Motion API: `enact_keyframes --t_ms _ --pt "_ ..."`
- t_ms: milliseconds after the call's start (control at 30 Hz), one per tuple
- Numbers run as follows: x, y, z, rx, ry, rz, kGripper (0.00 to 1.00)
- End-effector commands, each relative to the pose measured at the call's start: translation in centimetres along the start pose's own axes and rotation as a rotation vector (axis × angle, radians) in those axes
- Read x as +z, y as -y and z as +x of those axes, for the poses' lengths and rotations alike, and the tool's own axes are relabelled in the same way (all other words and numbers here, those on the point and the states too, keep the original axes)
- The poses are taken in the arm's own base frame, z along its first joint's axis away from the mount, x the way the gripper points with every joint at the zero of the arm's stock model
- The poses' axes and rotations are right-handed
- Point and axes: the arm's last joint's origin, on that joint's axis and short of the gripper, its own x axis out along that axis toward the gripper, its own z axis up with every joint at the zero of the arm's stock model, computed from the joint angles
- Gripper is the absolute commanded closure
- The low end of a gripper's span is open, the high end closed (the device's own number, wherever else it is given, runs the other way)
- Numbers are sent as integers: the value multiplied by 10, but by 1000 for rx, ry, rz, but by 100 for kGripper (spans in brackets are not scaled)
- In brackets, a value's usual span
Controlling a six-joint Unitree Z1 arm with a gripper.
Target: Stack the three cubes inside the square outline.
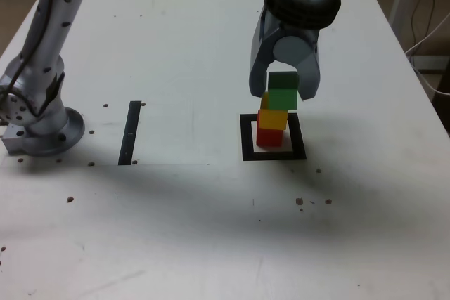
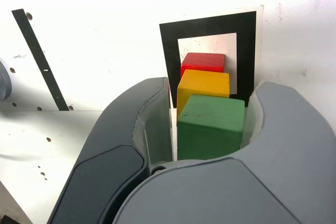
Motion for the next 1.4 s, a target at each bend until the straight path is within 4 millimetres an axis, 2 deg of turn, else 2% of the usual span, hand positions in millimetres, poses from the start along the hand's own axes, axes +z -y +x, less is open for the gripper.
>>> enact_keyframes --t_ms 0,333,667,867,1100,1233,1367 --pt "-1 0 1 -2 -14 1 1" --pt "-4 0 1 -11 -19 3 1" --pt "-34 -5 -26 39 60 -6 1" --pt "-67 -5 -35 29 70 -20 1" --pt "-118 -5 -31 2 56 -54 1" --pt "-146 -4 -22 -2 47 -76 1" --pt "-169 -2 -2 -7 25 -99 1"
